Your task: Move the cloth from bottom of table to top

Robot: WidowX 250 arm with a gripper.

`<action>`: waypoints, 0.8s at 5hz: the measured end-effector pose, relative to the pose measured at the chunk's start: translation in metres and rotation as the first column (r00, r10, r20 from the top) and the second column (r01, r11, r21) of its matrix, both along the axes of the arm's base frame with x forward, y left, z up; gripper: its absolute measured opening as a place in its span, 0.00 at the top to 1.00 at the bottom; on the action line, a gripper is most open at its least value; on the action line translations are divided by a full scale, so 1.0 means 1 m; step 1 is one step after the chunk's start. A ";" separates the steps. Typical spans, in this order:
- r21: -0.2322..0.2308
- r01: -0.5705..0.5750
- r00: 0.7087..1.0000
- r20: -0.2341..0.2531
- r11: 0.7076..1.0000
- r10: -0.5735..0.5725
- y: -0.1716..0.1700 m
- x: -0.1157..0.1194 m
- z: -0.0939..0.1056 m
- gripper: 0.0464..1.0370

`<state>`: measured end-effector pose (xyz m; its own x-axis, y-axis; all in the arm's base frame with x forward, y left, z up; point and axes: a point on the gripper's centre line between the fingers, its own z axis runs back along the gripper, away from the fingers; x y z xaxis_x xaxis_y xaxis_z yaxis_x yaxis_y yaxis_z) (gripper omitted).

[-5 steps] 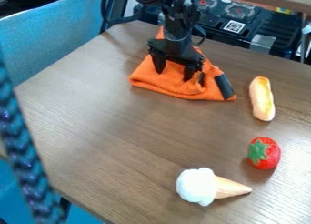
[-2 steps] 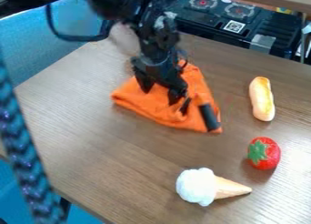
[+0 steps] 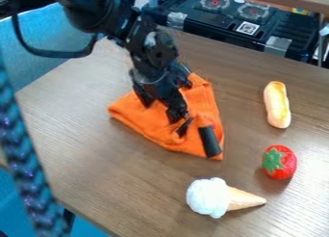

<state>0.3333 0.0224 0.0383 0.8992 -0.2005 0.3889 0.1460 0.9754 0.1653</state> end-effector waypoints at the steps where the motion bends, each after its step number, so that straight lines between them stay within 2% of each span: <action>1: -0.014 0.025 1.000 -0.006 1.000 -0.025 0.000 -0.001 0.000 0.04; 2: -0.045 0.045 0.998 -0.044 0.998 -0.047 0.000 -0.003 0.005 0.04; 3: -0.072 0.034 0.997 -0.061 0.997 -0.038 0.002 -0.003 0.023 0.04; 4: -0.103 0.024 0.998 -0.062 0.994 -0.031 0.008 -0.003 0.049 0.04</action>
<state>0.3306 0.0304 0.0876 0.9173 -0.1876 0.3512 0.1801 0.9822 0.0542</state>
